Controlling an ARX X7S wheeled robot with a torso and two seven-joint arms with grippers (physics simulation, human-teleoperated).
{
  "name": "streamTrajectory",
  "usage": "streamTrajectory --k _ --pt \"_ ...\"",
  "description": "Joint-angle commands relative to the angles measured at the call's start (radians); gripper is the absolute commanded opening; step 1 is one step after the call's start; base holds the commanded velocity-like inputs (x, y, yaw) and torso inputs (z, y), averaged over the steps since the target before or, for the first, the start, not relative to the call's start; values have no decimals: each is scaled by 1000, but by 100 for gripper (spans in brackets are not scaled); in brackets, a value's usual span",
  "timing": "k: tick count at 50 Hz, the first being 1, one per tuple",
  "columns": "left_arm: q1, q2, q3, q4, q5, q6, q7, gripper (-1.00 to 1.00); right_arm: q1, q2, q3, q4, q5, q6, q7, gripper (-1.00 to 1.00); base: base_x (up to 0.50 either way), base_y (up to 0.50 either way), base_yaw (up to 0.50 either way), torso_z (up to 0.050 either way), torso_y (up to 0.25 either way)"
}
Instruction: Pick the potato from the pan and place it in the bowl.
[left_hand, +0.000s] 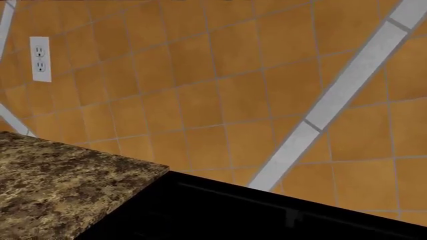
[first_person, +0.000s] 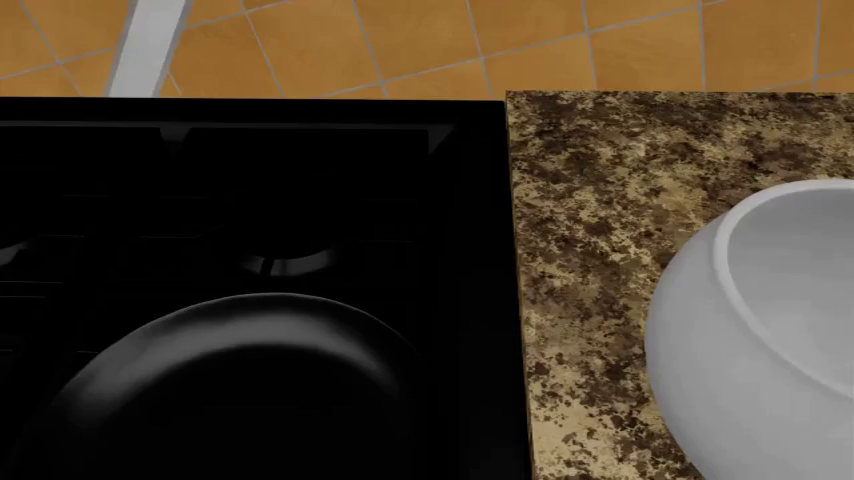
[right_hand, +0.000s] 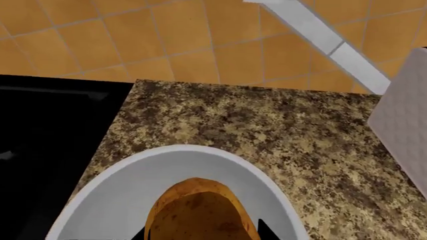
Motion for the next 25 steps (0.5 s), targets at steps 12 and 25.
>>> streamTrajectory --k 12,25 --pt "18 8 11 -30 27 29 21 100 -40 -54 -25 24 -64 -20 -24 -100 0 0 0 0 0" --pt "36 12 12 -43 40 48 32 100 -59 -85 -38 44 -90 -24 -24 -100 0 0 0 0 0"
